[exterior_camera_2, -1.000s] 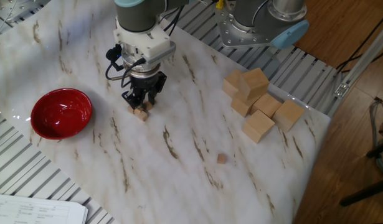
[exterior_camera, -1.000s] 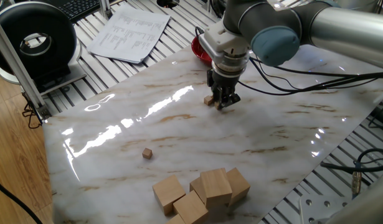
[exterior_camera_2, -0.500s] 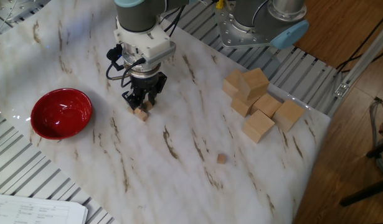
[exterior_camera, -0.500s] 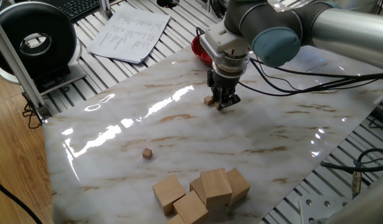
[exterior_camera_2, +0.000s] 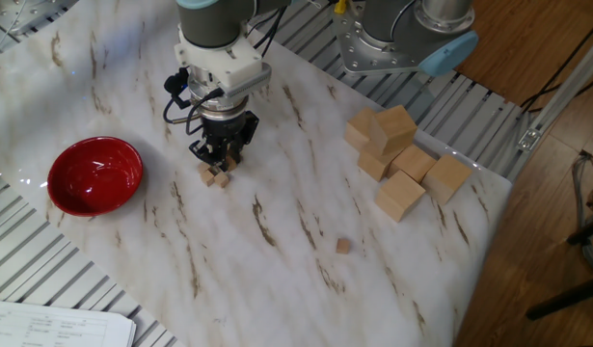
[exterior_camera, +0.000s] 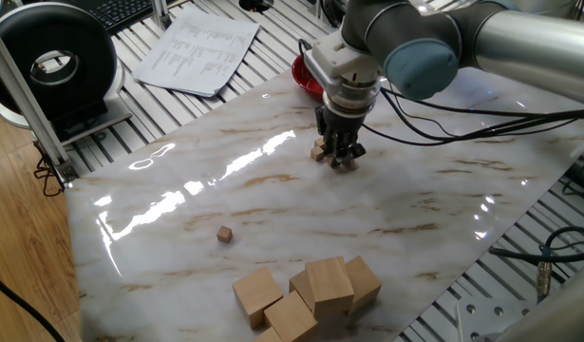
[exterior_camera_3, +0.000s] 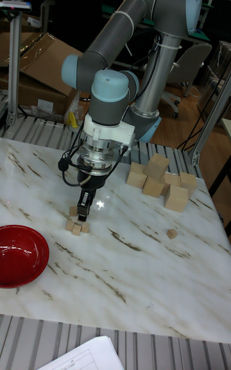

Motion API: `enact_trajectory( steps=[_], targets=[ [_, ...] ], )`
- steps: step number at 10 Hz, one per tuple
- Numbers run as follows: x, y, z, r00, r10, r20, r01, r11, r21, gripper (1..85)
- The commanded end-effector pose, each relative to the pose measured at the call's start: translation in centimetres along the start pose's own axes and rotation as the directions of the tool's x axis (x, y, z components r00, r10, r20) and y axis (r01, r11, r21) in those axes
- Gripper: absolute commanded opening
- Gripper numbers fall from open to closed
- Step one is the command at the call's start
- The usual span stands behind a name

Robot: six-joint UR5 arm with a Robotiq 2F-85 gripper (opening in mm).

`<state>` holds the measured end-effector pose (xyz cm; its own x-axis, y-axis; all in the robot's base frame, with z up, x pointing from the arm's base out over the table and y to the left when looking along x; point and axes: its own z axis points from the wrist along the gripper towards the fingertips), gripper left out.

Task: Stack the blocks into a pyramid shape

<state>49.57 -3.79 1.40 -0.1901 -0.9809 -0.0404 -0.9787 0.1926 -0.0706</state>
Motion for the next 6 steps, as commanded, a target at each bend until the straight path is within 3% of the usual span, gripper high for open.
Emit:
enact_trajectory(
  steps=[1,6],
  targets=[
    [-0.22,-0.26,-0.50,1.000,0.014,0.012,-0.014,1.000,-0.001,30.3],
    [0.23,-0.38,-0.54,1.000,0.017,-0.001,-0.017,1.000,0.005,24.7]
  ],
)
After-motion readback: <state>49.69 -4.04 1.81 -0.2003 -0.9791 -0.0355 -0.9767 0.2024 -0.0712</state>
